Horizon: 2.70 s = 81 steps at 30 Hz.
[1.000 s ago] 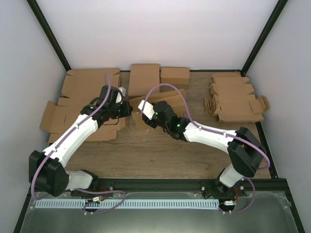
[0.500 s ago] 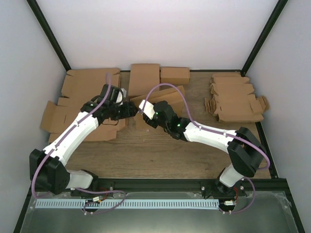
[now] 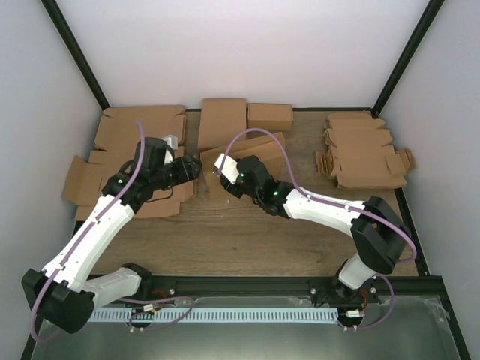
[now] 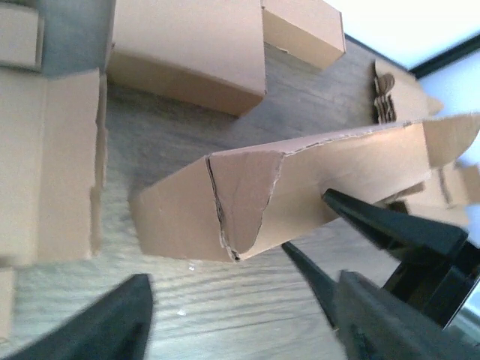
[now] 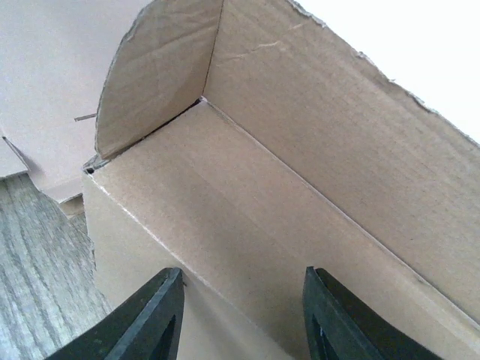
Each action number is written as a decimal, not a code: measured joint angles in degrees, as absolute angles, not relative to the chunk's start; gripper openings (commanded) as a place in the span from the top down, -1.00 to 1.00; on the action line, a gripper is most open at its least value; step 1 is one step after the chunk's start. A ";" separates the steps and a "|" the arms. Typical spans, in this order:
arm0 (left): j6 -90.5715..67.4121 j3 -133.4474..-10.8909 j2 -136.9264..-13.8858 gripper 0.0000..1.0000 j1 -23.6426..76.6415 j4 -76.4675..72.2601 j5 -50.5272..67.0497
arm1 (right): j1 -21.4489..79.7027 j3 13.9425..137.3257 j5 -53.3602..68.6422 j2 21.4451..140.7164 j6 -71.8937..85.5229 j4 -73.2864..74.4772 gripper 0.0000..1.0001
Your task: Fold the paper box
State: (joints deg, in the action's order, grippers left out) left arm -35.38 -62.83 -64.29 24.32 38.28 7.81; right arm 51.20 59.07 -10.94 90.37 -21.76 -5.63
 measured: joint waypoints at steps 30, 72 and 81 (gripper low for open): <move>-42.02 -70.30 -75.96 0.29 34.87 42.09 -10.11 | 19.35 69.93 18.94 76.44 2.74 20.84 -0.06; -41.25 -74.70 -81.38 0.67 34.92 42.76 -14.81 | 18.09 73.45 11.27 86.63 2.79 24.27 0.35; -40.62 -75.55 -81.62 0.93 34.92 43.20 -15.31 | 18.09 74.41 11.70 87.66 2.24 23.99 0.84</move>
